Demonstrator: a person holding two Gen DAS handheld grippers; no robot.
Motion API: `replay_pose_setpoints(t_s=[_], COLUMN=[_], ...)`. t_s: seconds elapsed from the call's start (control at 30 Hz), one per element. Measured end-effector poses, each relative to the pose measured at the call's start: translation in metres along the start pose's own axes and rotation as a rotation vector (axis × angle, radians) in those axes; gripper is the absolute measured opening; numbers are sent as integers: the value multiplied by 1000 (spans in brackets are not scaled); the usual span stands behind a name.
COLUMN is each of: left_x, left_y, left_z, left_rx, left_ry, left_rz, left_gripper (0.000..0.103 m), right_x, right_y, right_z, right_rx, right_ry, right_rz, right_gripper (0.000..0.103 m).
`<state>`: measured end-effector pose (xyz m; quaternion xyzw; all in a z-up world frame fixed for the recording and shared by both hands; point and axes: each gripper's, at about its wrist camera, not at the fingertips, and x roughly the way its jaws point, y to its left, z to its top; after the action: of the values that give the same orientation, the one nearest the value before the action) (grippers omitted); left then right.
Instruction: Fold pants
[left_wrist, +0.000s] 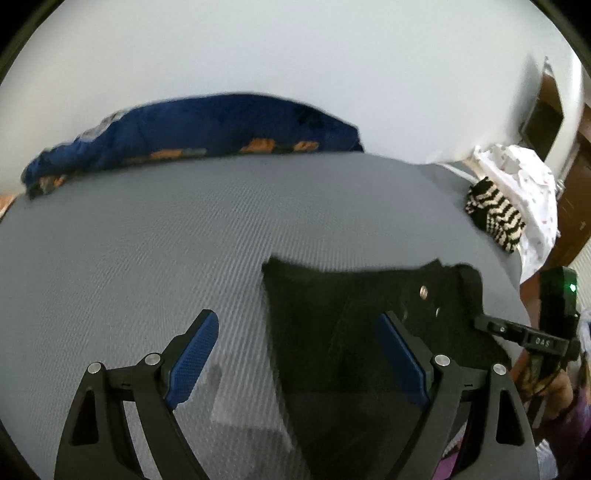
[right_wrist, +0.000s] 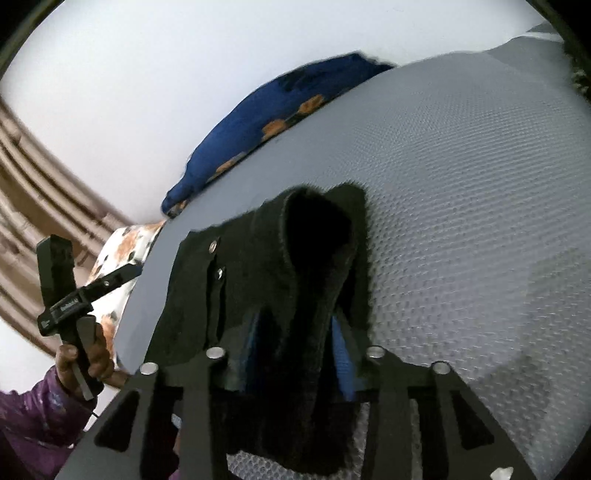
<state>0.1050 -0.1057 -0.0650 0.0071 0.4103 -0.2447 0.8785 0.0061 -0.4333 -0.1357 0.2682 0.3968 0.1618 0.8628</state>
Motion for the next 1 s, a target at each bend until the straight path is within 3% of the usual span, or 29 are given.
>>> replay_pose_setpoints(t_s=[0.07,0.1,0.13,0.17,0.23,0.3,0.4,0.47,0.6,0.67,0.73,0.8,0.9,1.0], left_x=[3,6,13,20,32,42,69,87,114,125,129,124,112,86], left_y=[4,7,9,10,13,17,13,14,29,38,45,48,49,73], left_z=[12,16,21,26,33,36,36,33,33,37,40,44,49,52], left_rx=[7,9,27,50,71,64,124,150,127,103,83,73,126,-5], left_ry=[-23,-35,-36,-25,-4,12,82,112,131,137,143,114,49,-4], left_rz=[-18,-44,-50,-6,29,-4,-11,13,54,100,96,98,203,162], left_gripper=[87,87,87,87,87,87,87,87,87,86,86,82,82,82], right_x=[-17,-24,-32,-36,-30,-14,10,21,25,27,28,29,30,22], right_y=[9,14,22,32,54,74,79,65,42,46,47,47,45,46], right_z=[2,3,6,8,9,4,-5,-9,-14,-14,-15,-13,-13,-11], right_rx=[-39,-51,-64,-86,-153,-227,-289,-244,-187,-186,-204,-200,-184,-158], right_ry=[-75,-107,-140,-152,-112,-47,19,46,56,59,67,71,73,55], right_rz=[-86,-86,-49,10,96,137,89,75,82,82,71,74,85,94], right_gripper=[38,38,38,38,38,40,41,39,37,37,37,37,37,40])
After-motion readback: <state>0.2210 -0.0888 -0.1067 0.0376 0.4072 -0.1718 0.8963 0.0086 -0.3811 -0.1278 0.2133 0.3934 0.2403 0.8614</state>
